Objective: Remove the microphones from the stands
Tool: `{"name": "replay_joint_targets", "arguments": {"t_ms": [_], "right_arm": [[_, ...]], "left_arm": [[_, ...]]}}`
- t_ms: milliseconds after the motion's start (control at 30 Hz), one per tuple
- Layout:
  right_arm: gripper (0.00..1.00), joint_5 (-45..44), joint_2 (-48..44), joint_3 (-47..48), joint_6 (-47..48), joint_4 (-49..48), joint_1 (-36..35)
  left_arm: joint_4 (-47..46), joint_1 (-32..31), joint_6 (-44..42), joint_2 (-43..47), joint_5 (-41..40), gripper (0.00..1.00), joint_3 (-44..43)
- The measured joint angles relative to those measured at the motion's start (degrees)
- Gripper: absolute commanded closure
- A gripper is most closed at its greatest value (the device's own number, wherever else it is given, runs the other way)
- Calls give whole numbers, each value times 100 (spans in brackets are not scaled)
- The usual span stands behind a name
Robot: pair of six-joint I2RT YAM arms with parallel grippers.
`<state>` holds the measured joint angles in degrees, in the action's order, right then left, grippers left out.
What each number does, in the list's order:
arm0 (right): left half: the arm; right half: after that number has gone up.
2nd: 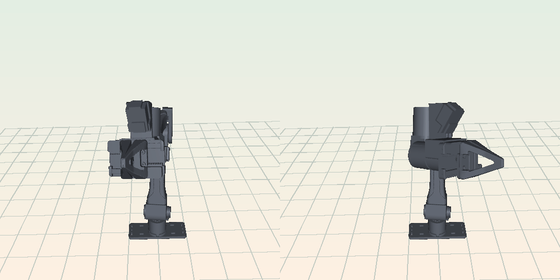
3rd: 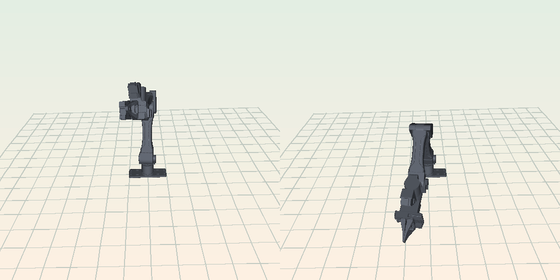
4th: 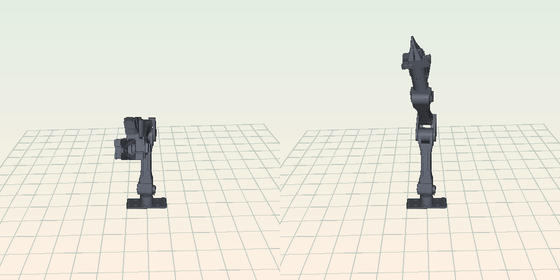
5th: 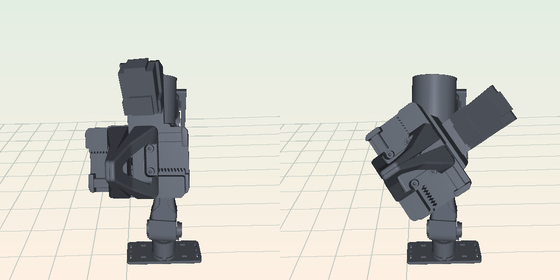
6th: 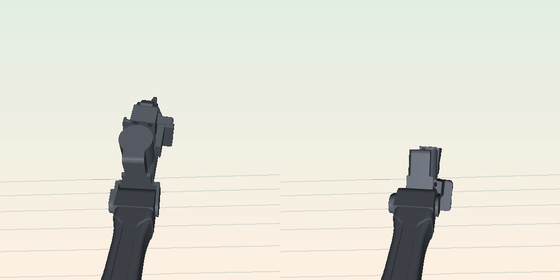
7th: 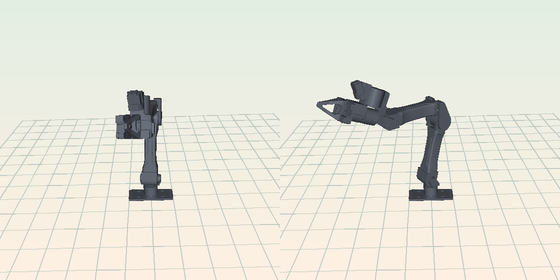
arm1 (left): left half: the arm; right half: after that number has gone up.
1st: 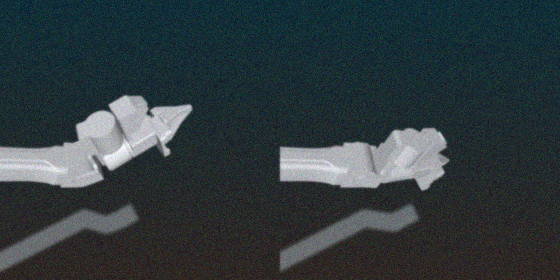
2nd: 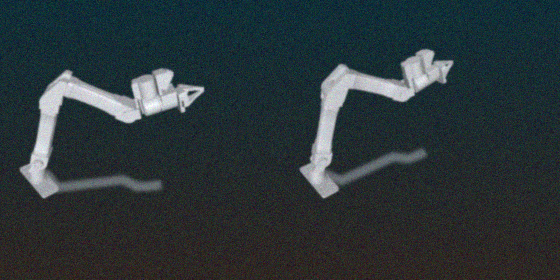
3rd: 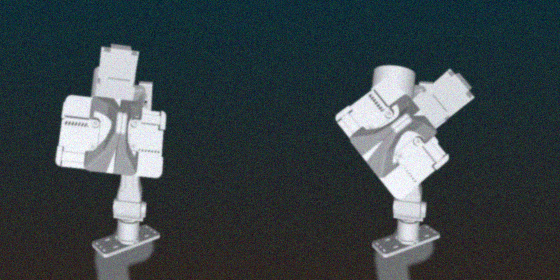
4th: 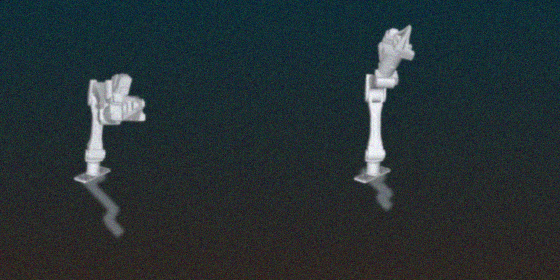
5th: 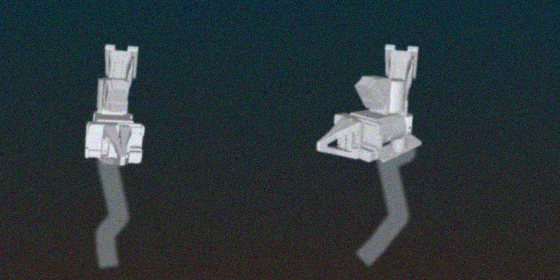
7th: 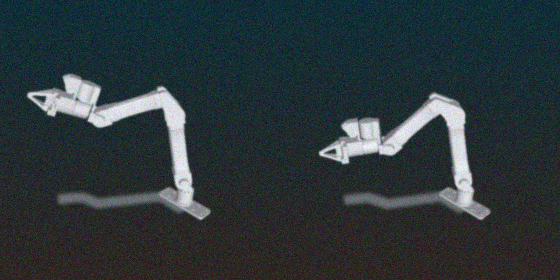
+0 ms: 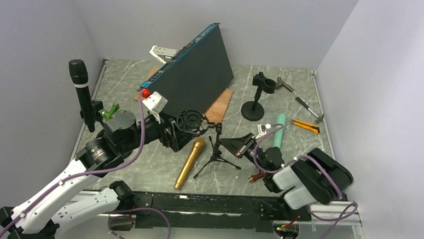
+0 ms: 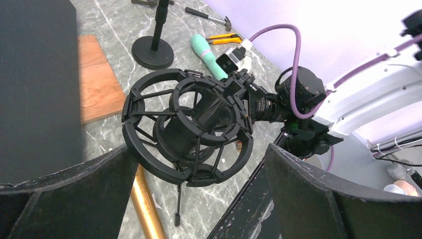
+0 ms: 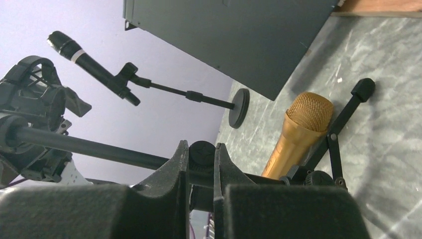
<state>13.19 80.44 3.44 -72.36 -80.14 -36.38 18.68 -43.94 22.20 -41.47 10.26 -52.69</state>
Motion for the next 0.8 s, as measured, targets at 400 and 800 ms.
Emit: {"name": "replay_joint_targets", "arguments": {"t_ms": [400,800], "right_arm": [[100,243,1248,411,-70,-901,55],[36,643,1222,363,-181,-837,306]], "left_arm": [[20,26,-11,48,-109,1,0],[817,26,-293,-42,-109,1,-675]]}}
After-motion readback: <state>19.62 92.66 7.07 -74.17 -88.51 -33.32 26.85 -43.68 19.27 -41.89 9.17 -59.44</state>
